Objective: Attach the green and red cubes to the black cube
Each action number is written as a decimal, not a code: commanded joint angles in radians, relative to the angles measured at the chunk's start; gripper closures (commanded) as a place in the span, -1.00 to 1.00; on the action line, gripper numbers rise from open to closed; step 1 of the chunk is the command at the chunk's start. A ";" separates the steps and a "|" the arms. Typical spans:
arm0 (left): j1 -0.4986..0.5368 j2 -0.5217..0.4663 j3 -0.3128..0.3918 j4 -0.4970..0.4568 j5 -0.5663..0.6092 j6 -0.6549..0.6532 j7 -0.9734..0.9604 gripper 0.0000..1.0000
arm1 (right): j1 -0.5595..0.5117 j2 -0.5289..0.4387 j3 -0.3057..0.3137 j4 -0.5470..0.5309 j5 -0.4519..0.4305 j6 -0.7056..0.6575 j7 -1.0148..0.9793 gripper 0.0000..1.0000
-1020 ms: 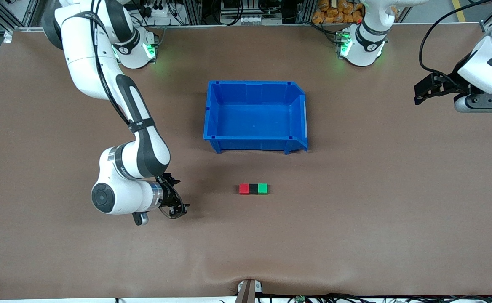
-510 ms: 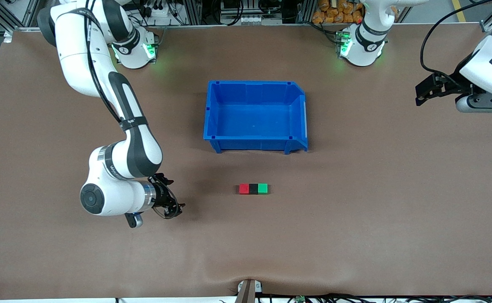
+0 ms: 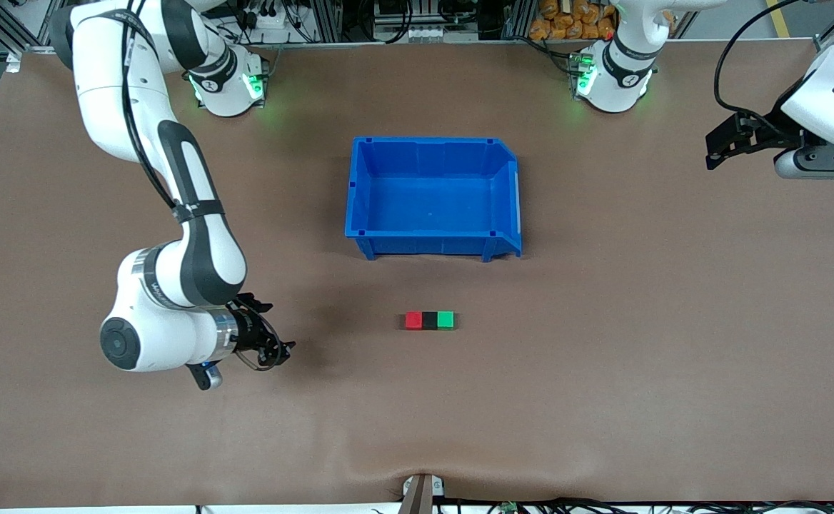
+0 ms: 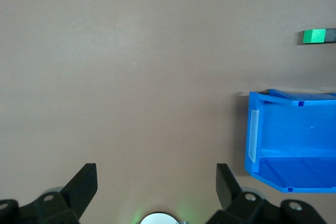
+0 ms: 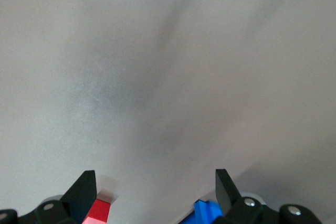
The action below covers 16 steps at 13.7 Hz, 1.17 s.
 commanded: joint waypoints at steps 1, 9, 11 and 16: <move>0.009 -0.020 -0.007 -0.014 -0.002 -0.009 0.019 -1.00 | -0.021 -0.033 0.011 -0.002 -0.030 -0.035 -0.090 -1.00; 0.009 -0.015 -0.007 -0.015 0.001 -0.007 0.017 -1.00 | -0.046 -0.052 0.008 0.003 -0.082 -0.053 -0.277 -1.00; 0.009 -0.015 -0.007 -0.015 0.001 -0.009 0.014 -1.00 | -0.049 -0.053 0.004 0.003 -0.108 -0.082 -0.296 -1.00; 0.008 -0.008 -0.007 -0.014 0.001 -0.001 0.012 -1.00 | -0.060 -0.084 0.000 0.003 -0.162 -0.114 -0.411 -1.00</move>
